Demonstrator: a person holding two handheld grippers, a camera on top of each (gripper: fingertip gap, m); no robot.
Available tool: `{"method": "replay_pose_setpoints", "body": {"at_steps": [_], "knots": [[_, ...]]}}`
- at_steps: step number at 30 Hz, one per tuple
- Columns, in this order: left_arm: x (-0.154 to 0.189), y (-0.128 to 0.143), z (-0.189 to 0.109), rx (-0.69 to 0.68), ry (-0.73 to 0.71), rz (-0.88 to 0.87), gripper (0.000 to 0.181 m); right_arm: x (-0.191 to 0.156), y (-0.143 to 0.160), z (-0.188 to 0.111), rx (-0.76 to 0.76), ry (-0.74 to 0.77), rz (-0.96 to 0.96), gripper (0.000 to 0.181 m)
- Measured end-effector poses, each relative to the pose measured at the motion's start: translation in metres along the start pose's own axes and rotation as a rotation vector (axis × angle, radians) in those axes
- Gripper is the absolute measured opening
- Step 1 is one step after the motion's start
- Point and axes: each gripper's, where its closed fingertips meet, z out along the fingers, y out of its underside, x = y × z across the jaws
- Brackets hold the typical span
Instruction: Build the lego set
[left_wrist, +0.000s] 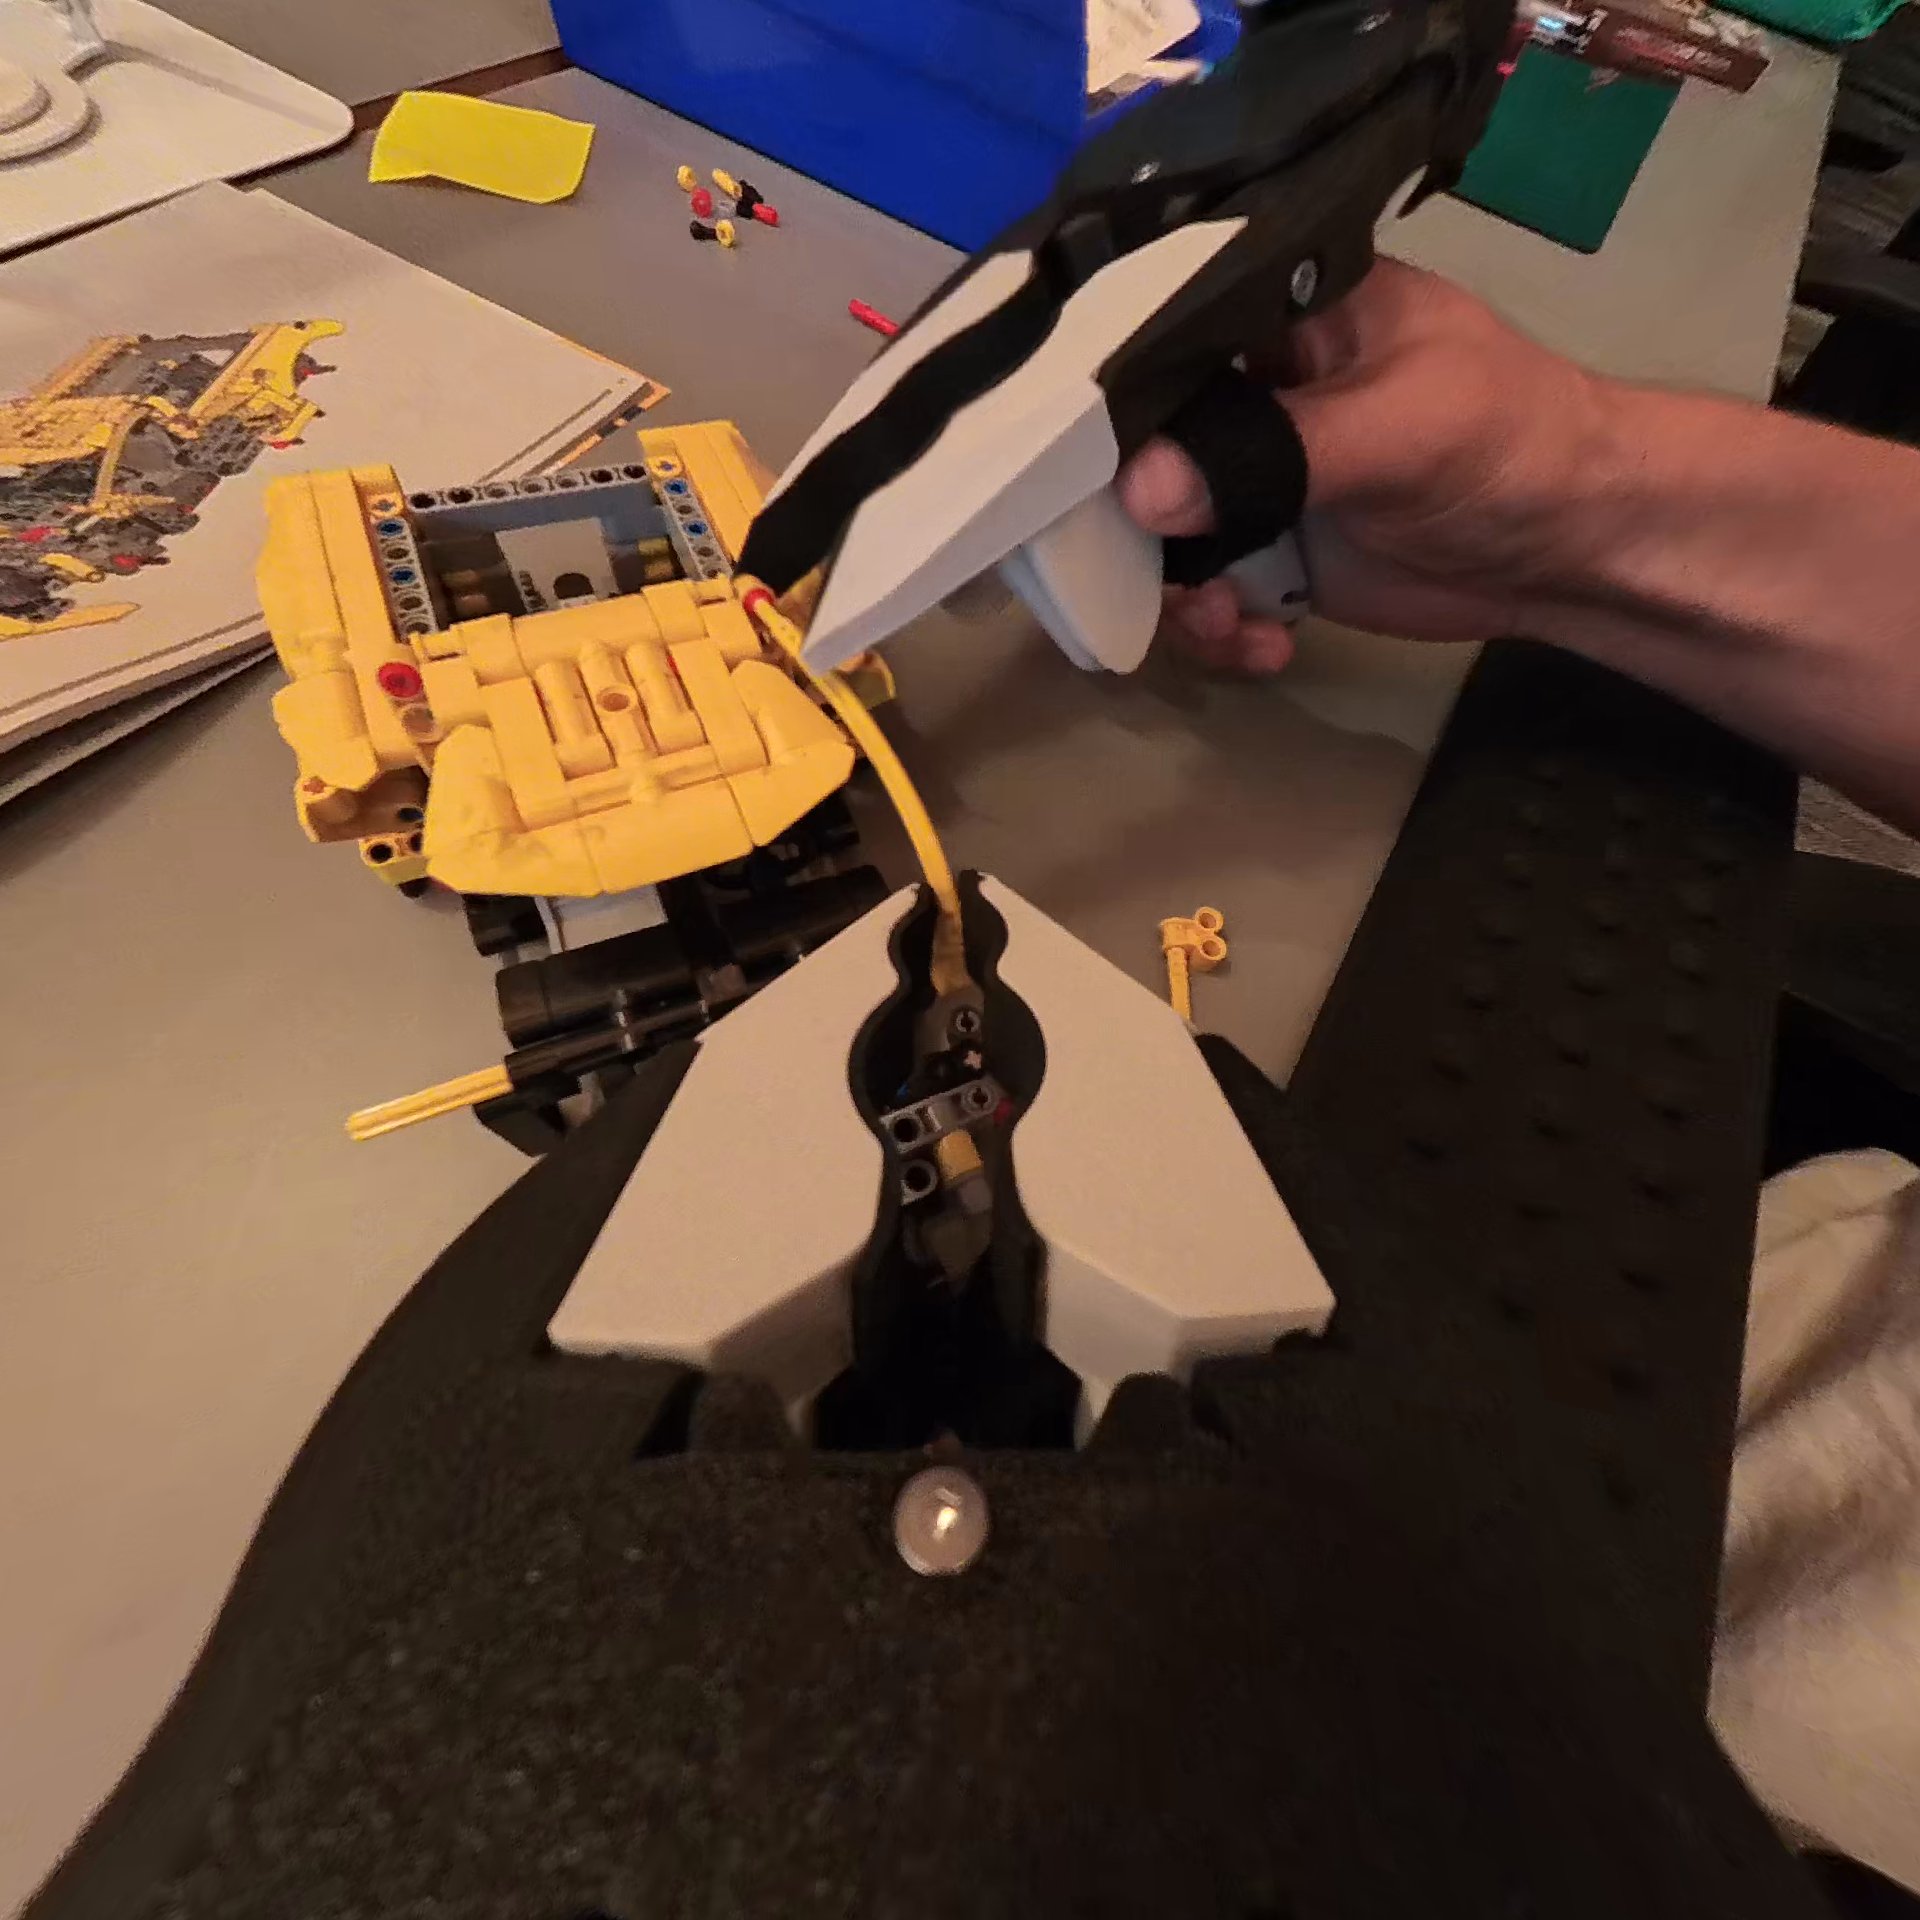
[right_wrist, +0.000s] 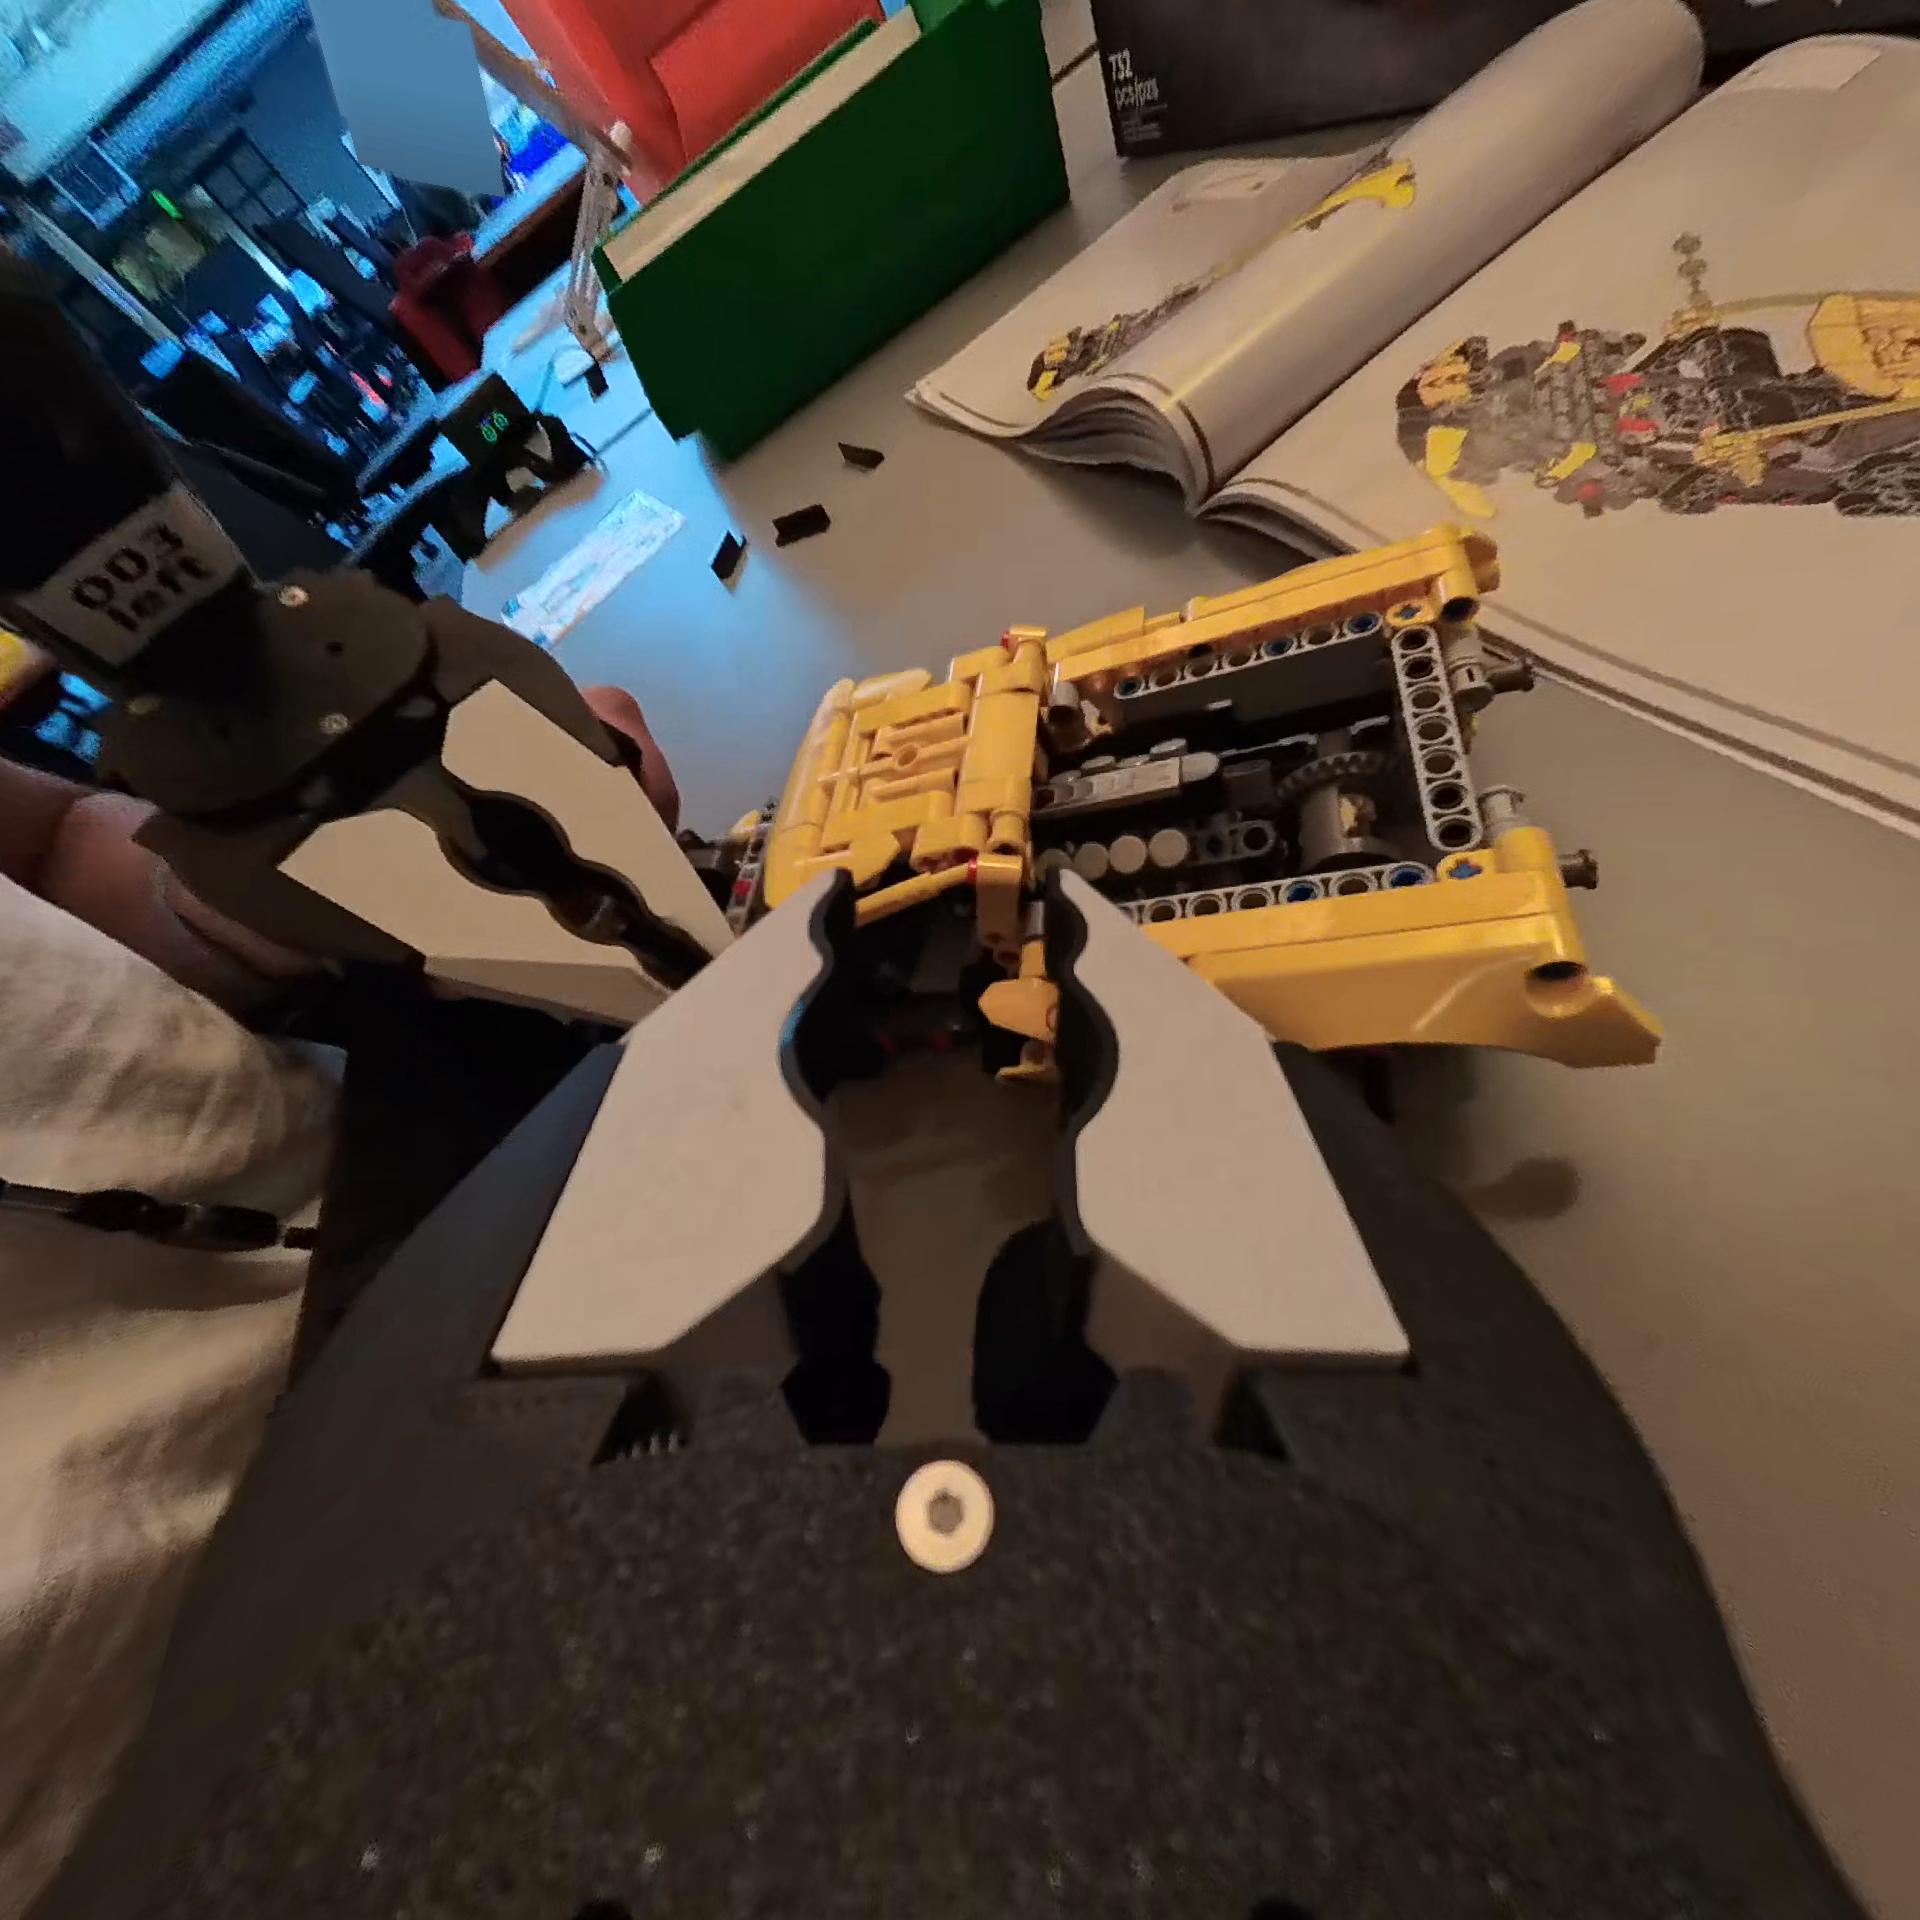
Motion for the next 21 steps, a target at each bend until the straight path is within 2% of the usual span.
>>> {"method": "replay_pose_setpoints", "body": {"at_steps": [5, 12, 17, 21], "knots": [[-0.003, 0.0, -0.002, 0.014, 0.04, -0.035, 0.004, 0.002, 0.0, 0.006, 0.009, -0.013, 0.058, 0.027], [-0.013, 0.0, -0.005, 0.044, 0.021, -0.078, 0.003, 0.006, 0.0, 0.009, -0.016, 0.043, 0.003, 0.021], [-0.017, 0.001, -0.006, 0.06, -0.007, -0.062, 0.003, 0.005, -0.003, 0.008, -0.018, 0.06, 0.002, 0.024], [-0.018, 0.0, -0.007, 0.072, 0.0, -0.079, 0.003, 0.0, -0.005, 0.005, 0.005, 0.019, -0.071, 0.036]]}}
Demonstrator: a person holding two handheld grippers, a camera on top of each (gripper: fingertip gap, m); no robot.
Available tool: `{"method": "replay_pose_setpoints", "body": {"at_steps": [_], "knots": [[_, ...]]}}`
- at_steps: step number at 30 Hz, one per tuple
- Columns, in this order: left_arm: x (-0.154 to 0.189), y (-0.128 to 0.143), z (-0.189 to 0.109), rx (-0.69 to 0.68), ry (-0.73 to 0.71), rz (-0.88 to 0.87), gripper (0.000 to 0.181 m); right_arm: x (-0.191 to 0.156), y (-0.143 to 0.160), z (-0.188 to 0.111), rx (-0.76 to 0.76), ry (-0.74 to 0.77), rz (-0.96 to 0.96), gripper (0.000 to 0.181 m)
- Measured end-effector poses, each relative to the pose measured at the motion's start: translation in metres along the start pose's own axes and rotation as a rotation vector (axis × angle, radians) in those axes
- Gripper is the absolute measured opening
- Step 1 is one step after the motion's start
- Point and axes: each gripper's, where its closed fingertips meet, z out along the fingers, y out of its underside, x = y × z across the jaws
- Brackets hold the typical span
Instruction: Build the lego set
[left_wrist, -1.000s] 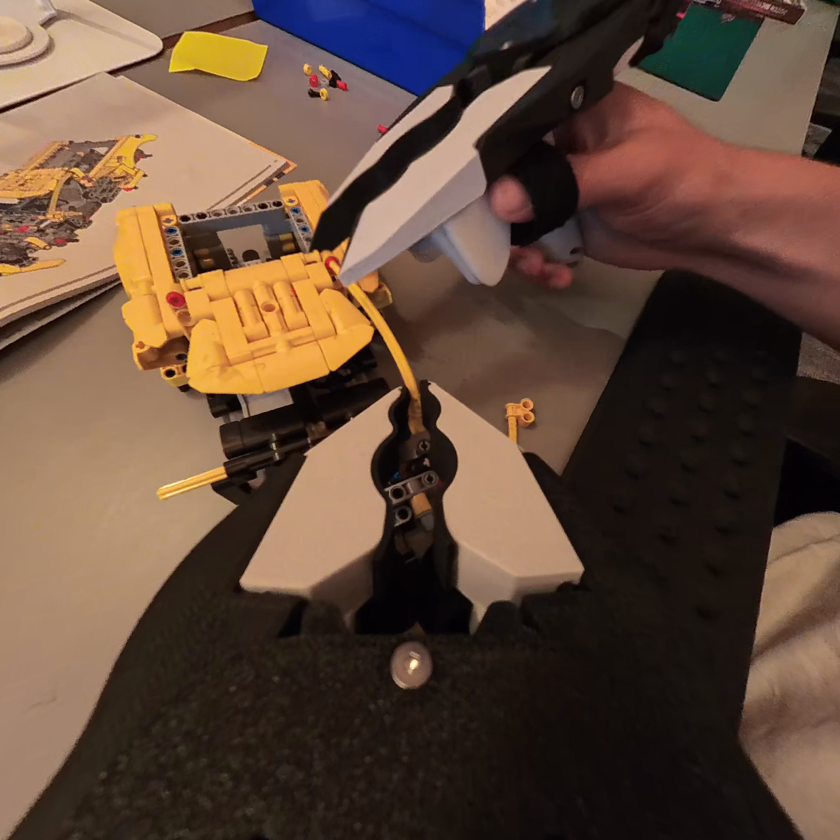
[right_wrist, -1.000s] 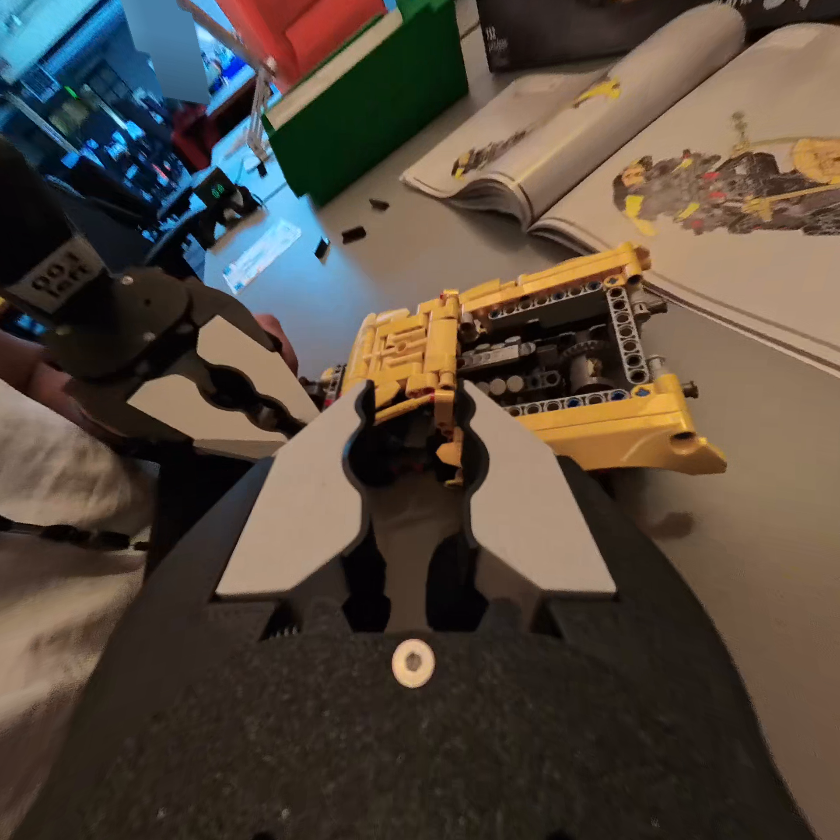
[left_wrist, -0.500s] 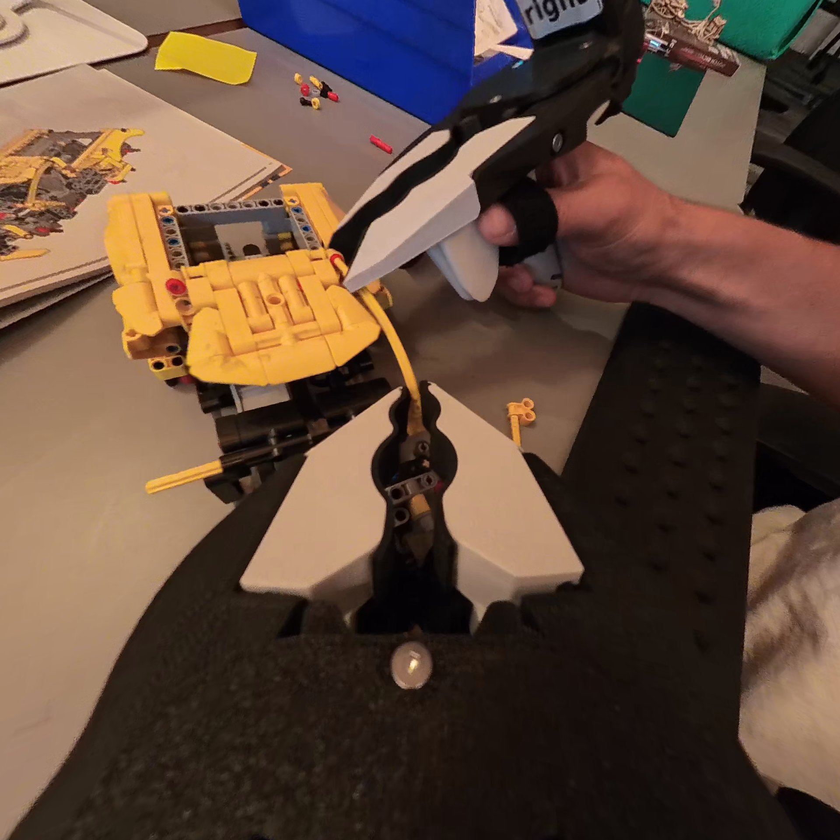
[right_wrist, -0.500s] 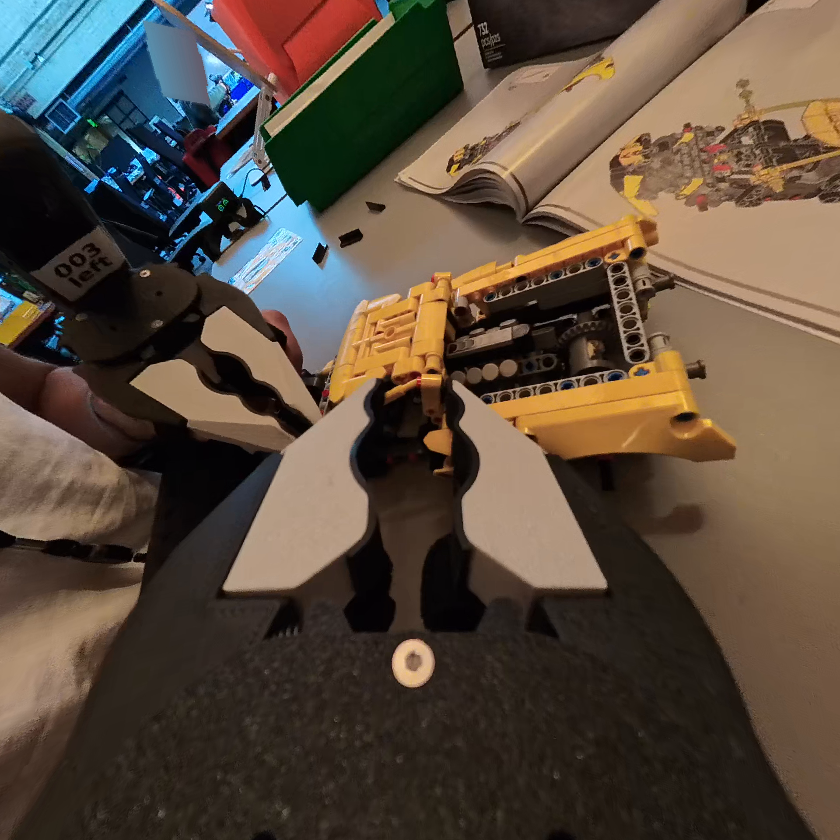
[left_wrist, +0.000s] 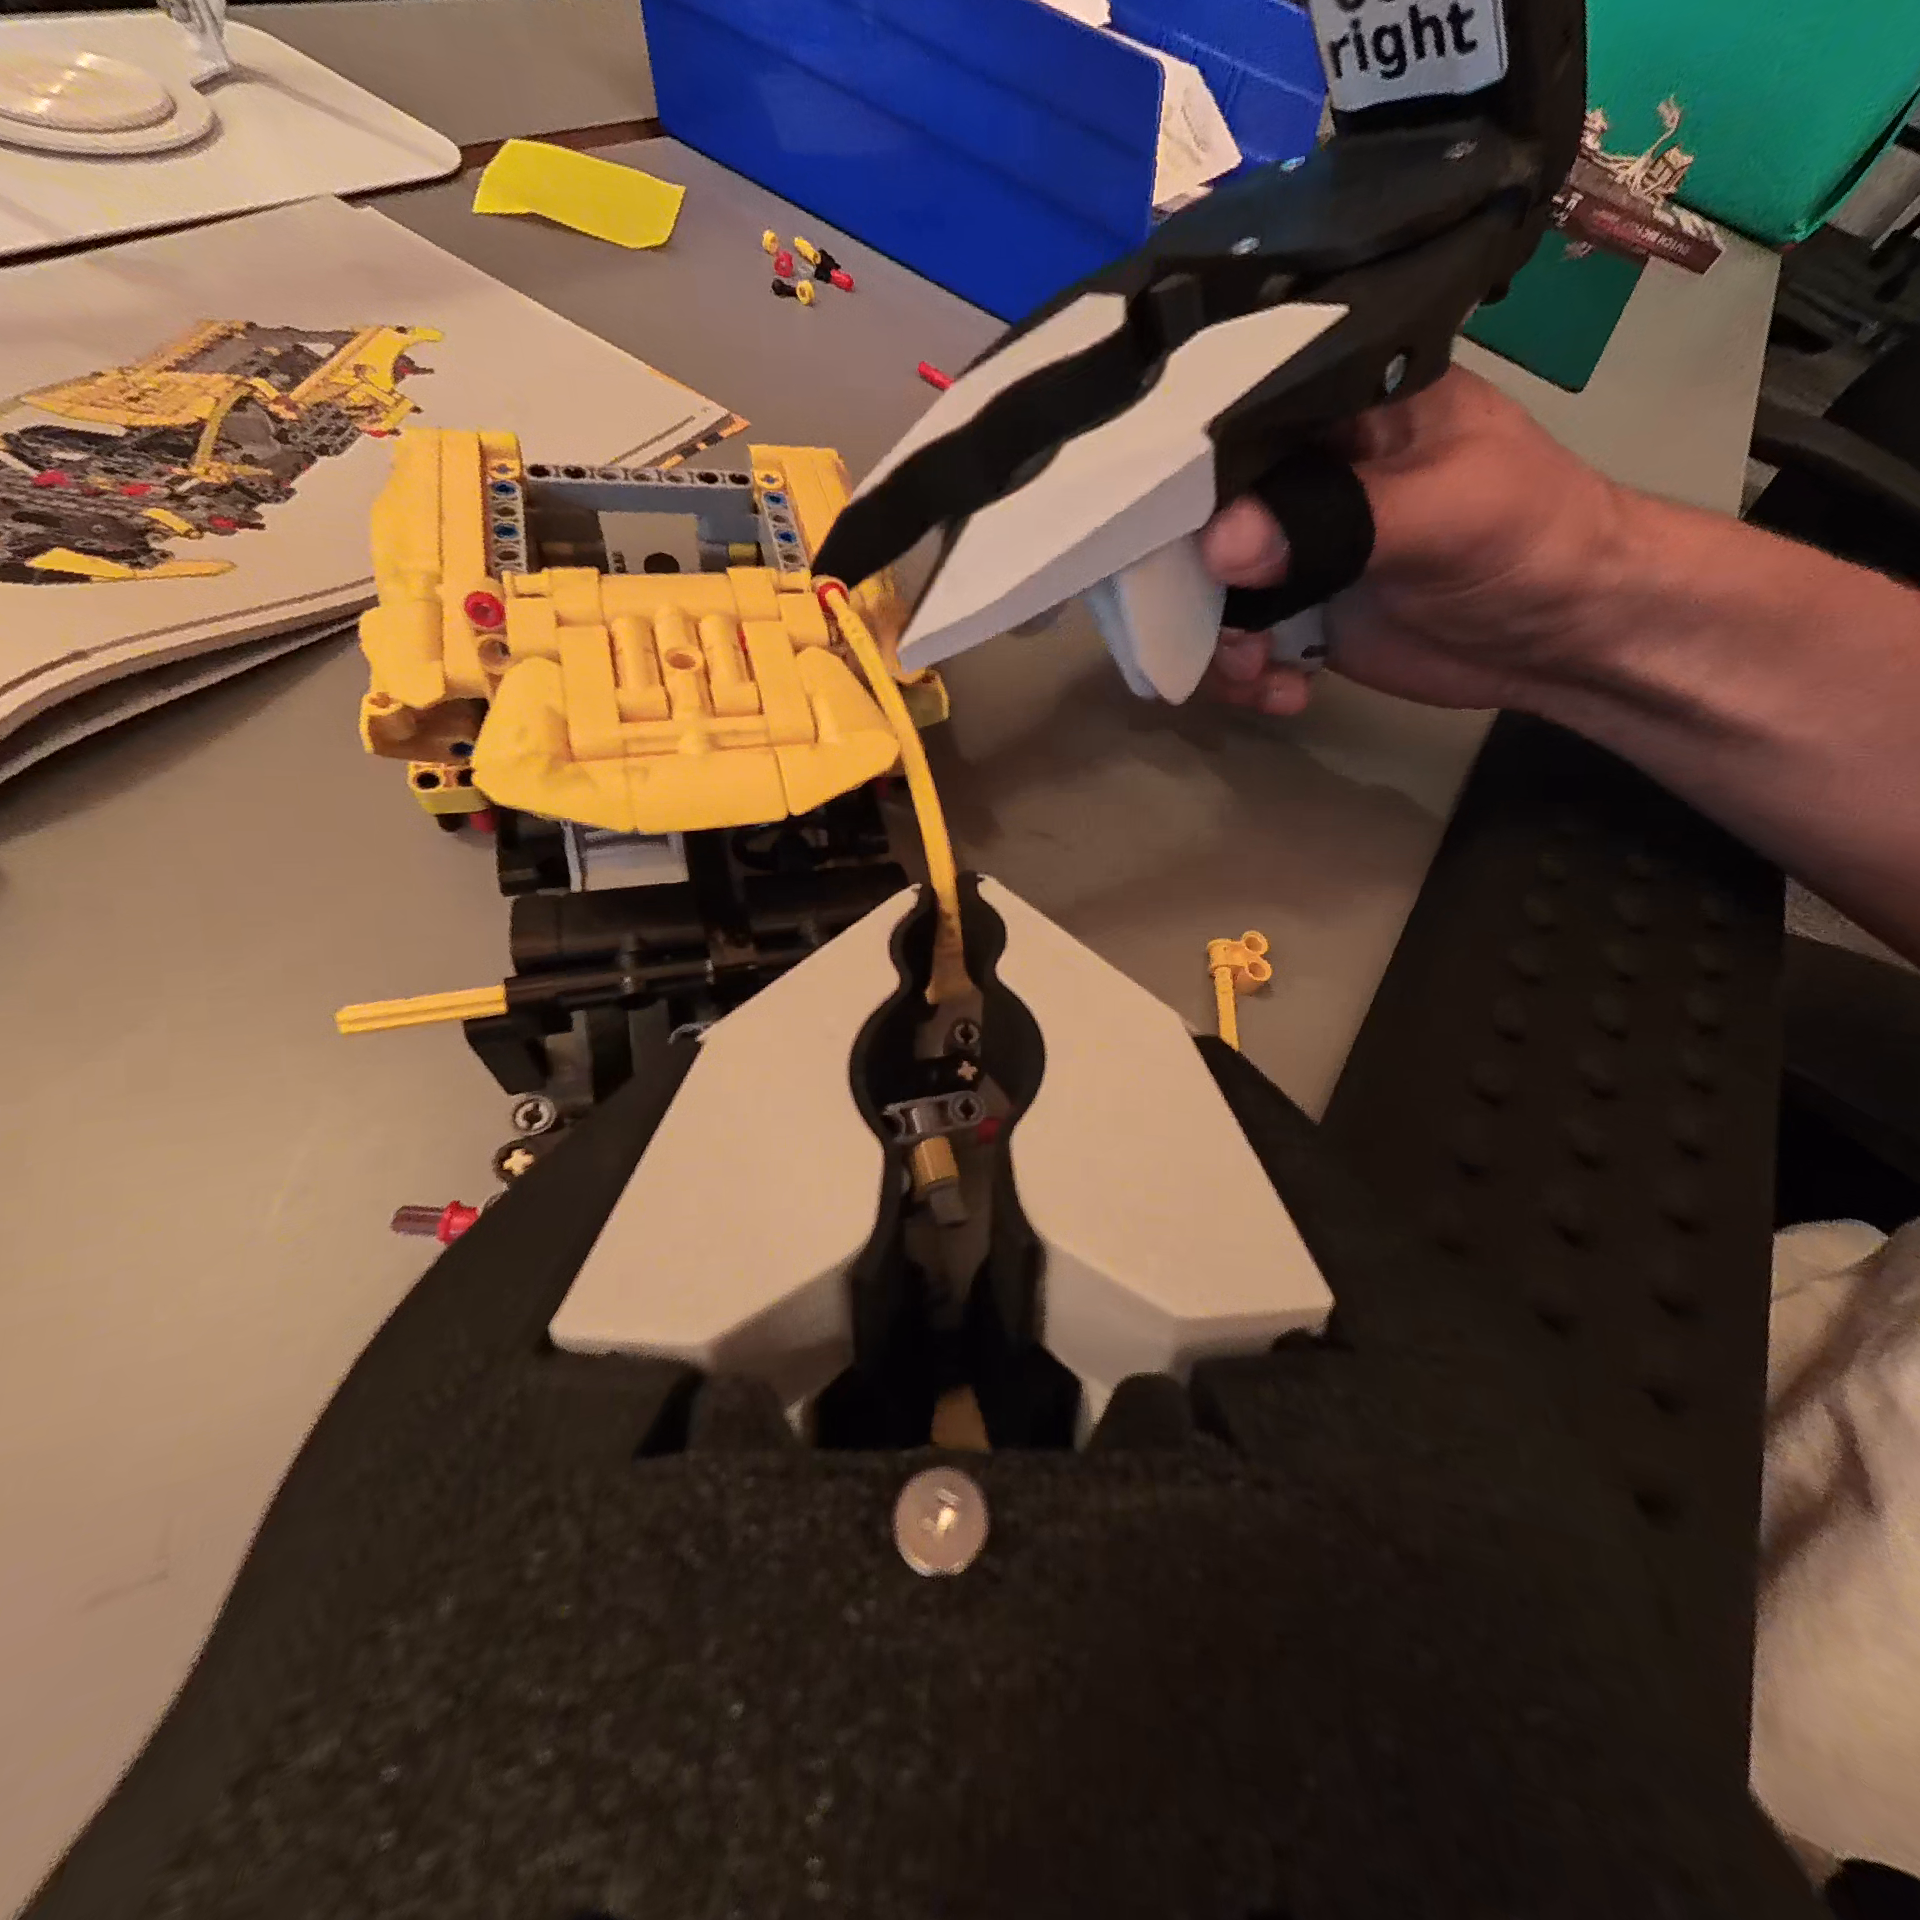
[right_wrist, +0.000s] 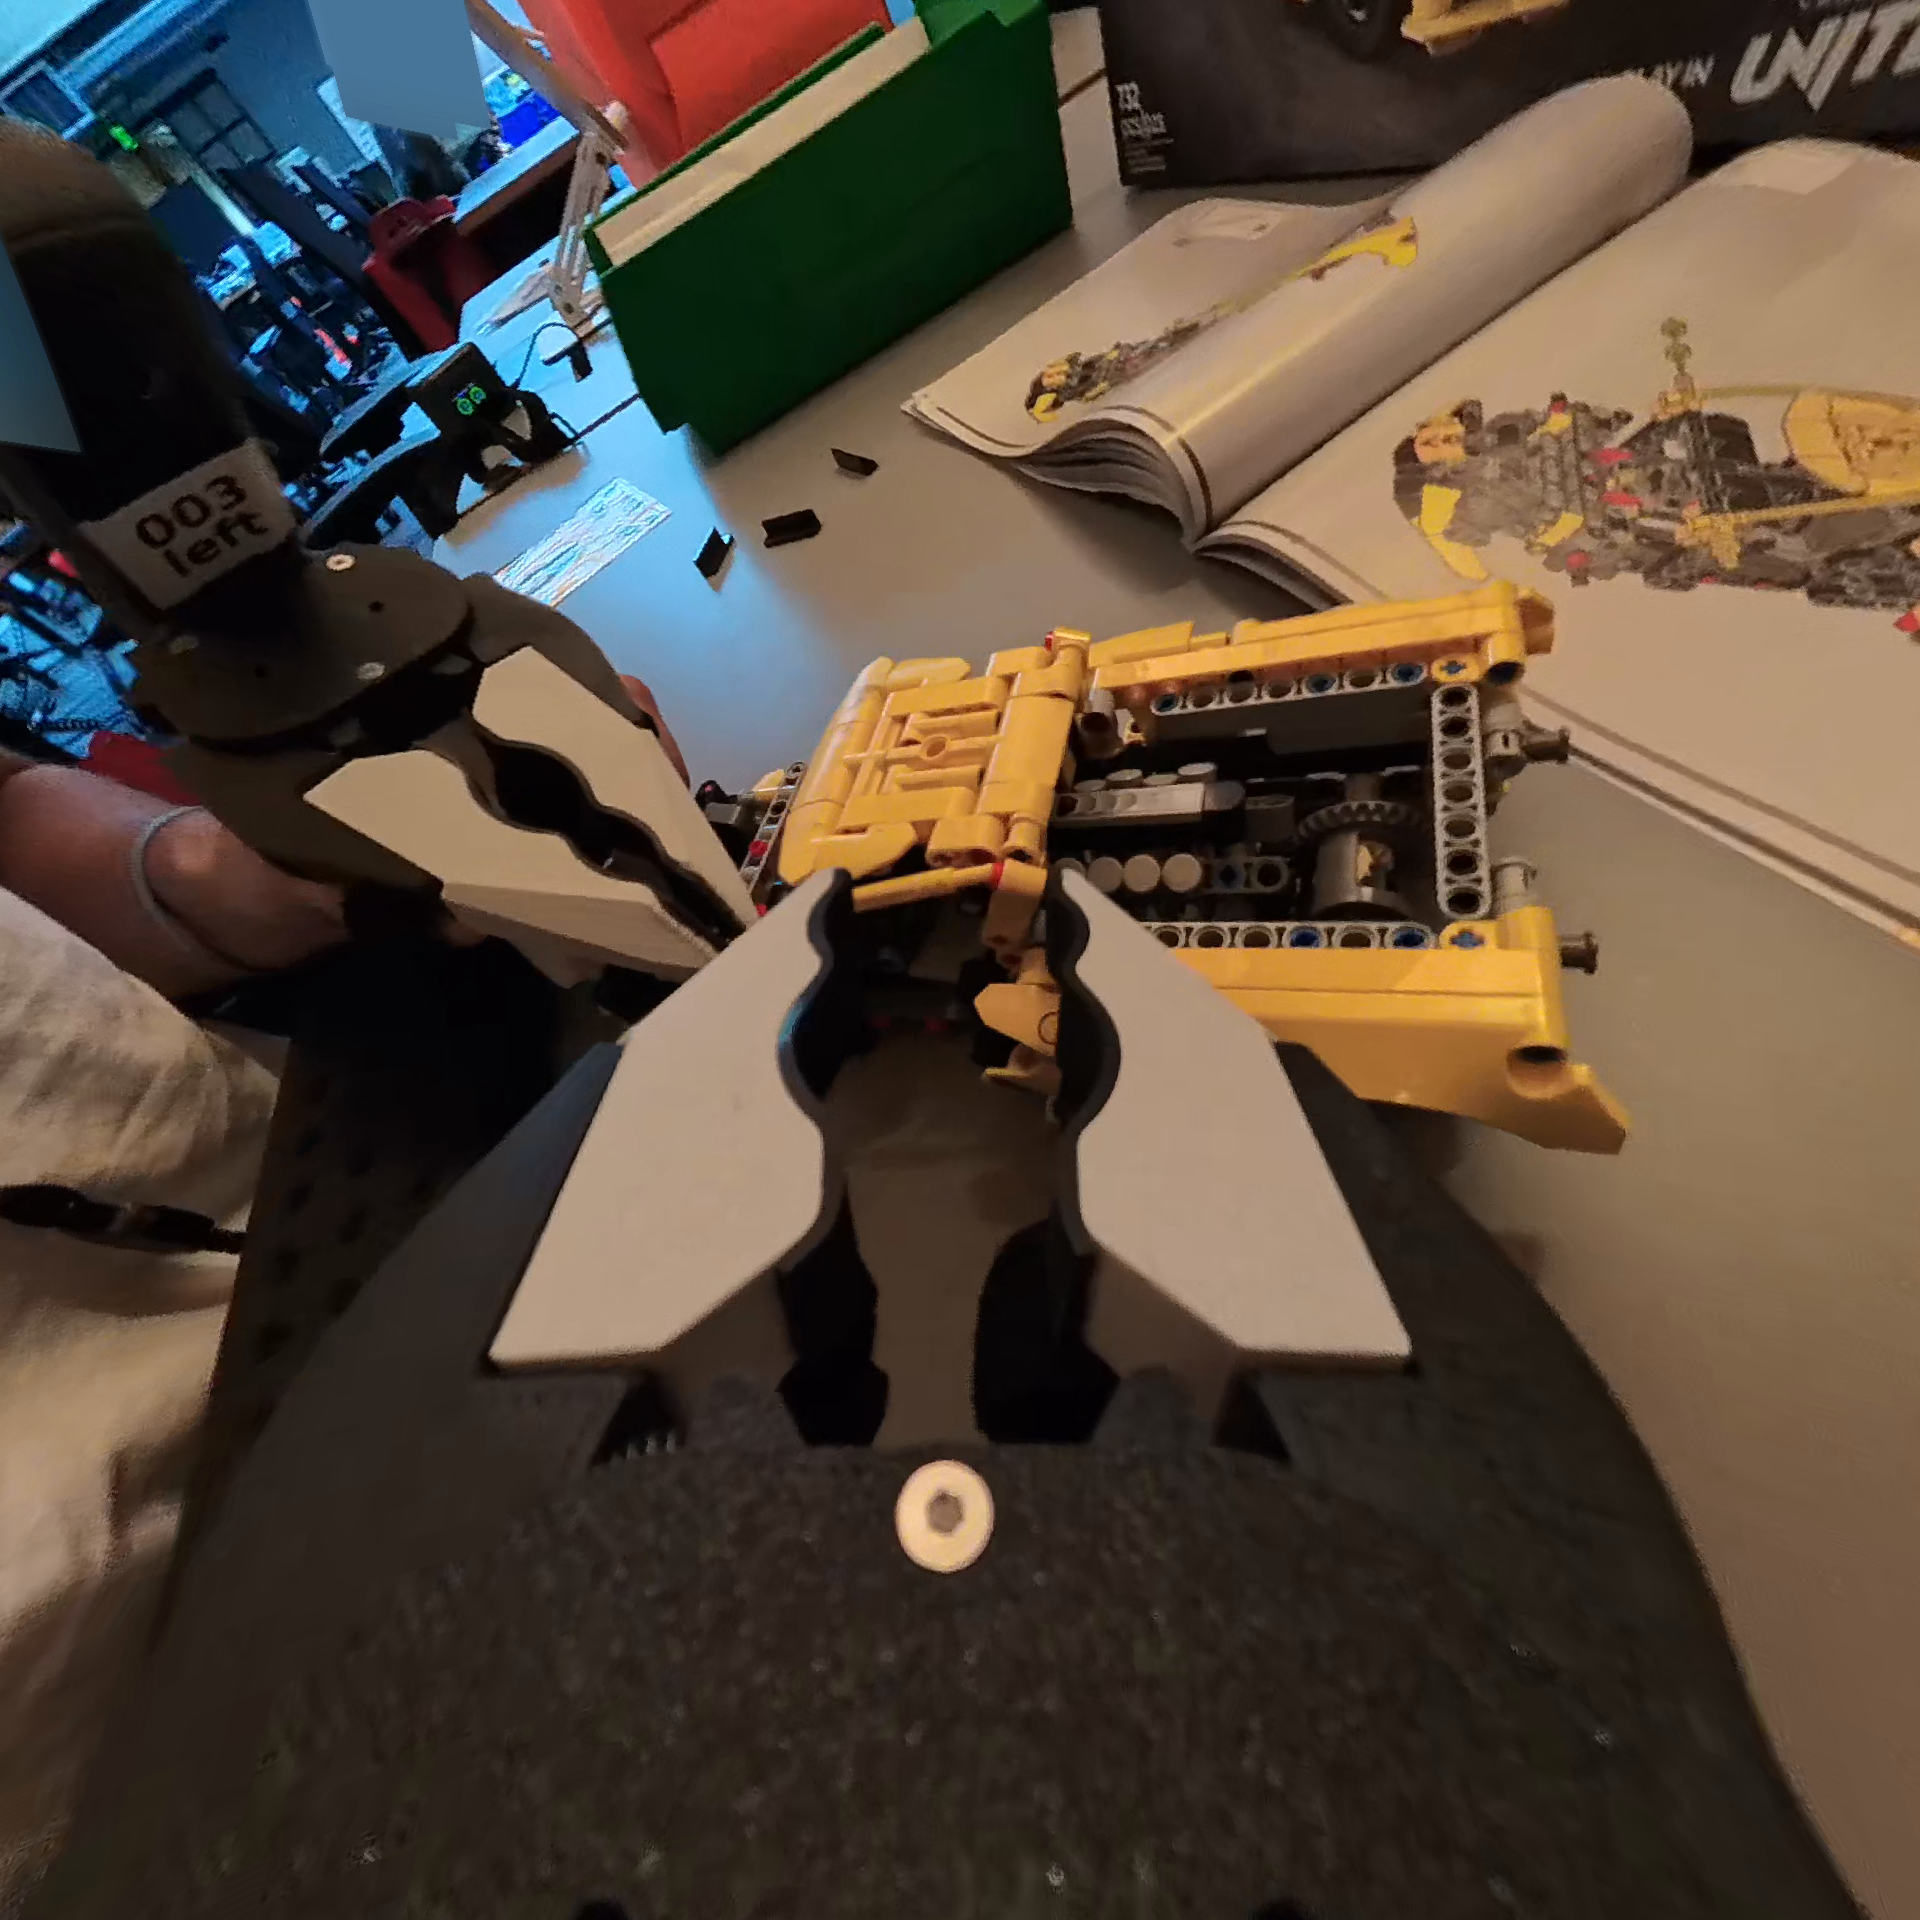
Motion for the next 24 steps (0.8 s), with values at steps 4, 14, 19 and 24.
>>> {"method": "replay_pose_setpoints", "body": {"at_steps": [4, 14, 19, 24], "knots": [[0.0, 0.0, 0.0, 0.005, -0.006, 0.011, 0.004, 0.006, -0.007, -0.008, 0.027, 0.031, -0.146, 0.04], [-0.001, -0.002, -0.002, 0.024, 0.025, -0.03, 0.003, -0.003, -0.001, 0.001, -0.068, -0.019, -0.181, 0.039], [-0.001, -0.004, -0.004, 0.045, 0.066, -0.083, 0.003, -0.003, -0.004, 0.002, -0.048, -0.007, -0.145, 0.035], [0.0, -0.002, -0.003, 0.031, 0.053, -0.057, 0.003, -0.001, -0.005, 0.0, -0.03, -0.045, 0.073, 0.032]]}}
